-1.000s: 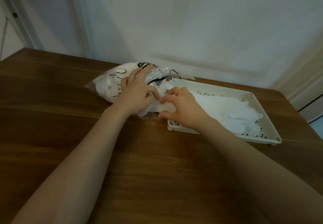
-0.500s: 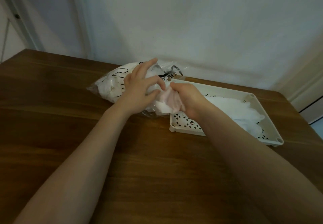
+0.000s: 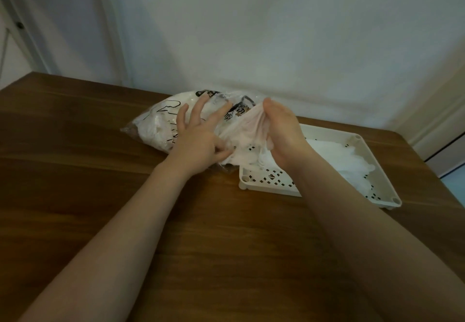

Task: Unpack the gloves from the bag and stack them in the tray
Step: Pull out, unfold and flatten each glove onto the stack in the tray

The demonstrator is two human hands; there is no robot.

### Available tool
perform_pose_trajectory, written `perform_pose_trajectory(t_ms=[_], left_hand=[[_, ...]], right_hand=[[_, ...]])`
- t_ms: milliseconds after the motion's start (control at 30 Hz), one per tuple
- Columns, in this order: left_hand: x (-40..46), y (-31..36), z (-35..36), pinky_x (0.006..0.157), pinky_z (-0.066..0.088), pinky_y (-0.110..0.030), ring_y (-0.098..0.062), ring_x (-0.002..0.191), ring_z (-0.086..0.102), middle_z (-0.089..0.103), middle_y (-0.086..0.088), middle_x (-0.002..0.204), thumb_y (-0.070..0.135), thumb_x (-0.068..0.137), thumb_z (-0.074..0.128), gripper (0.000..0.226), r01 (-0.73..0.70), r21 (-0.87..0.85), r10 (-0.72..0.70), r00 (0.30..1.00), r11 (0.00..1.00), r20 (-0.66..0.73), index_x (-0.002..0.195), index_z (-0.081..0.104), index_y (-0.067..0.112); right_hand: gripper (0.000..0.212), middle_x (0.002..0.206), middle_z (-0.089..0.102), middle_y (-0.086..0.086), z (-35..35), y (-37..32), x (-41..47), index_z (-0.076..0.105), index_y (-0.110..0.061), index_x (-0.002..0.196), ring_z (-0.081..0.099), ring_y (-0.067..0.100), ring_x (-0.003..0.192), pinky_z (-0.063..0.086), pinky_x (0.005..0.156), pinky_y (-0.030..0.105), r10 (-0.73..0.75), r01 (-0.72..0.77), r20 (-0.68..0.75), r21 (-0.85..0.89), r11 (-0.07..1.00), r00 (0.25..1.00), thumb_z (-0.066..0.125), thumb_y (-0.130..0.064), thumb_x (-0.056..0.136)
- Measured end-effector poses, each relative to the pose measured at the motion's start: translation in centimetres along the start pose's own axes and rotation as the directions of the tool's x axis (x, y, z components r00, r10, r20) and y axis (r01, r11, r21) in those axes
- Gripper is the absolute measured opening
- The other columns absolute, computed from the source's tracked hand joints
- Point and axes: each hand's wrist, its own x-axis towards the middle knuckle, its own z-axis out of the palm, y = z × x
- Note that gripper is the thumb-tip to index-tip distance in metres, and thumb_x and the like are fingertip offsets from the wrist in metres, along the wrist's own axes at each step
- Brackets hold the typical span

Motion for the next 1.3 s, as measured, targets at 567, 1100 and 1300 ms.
perform_pose_trajectory(t_ms=[567, 1100, 1300], left_hand=[[1.7, 7.2, -4.8, 0.089, 0.034, -0.020, -0.001, 0.107, 0.046, 0.052, 0.014, 0.119, 0.041, 0.091, 0.052, 0.041, 0.024, -0.653, -0.026, 1.000, 0.757, 0.007, 0.127, 0.047, 0.023], [4.3, 11.7, -2.4, 0.072, 0.054, -0.024, -0.012, 0.074, 0.063, 0.067, 0.001, 0.077, 0.015, 0.092, 0.052, 0.014, 0.410, -0.877, 0.081, 0.894, 0.250, 0.440, 0.083, 0.060, 0.009], [6.2, 12.8, -1.9, 0.050, 0.044, -0.017, -0.014, 0.063, 0.049, 0.053, -0.007, 0.074, 0.004, 0.093, 0.046, 0.011, 0.464, -0.840, -0.060, 0.882, 0.280, 0.467, 0.089, 0.057, 0.005]], right_hand=[[0.020, 0.056, 0.055, 0.000, -9.5, -2.7, -2.9, 0.061, -0.015, 0.061, 0.056, 0.013, 0.050, 0.047, 0.050, 0.022, -0.102, -0.037, 0.343, 0.375, 0.926, 0.934, 0.060, -0.026, 0.078], [0.024, 0.069, 0.066, 0.008, -20.7, -2.0, -2.6, 0.069, -0.007, 0.073, 0.059, 0.021, 0.063, 0.044, 0.066, 0.031, -0.104, 0.165, 0.190, -0.343, 0.925, 0.976, 0.056, -0.016, 0.091], [0.014, 0.065, 0.063, 0.000, -24.0, -3.1, -2.1, 0.065, -0.010, 0.073, 0.059, 0.014, 0.064, 0.045, 0.067, 0.024, -0.054, 0.206, 0.316, -0.469, 0.859, 0.947, 0.062, -0.015, 0.086]])
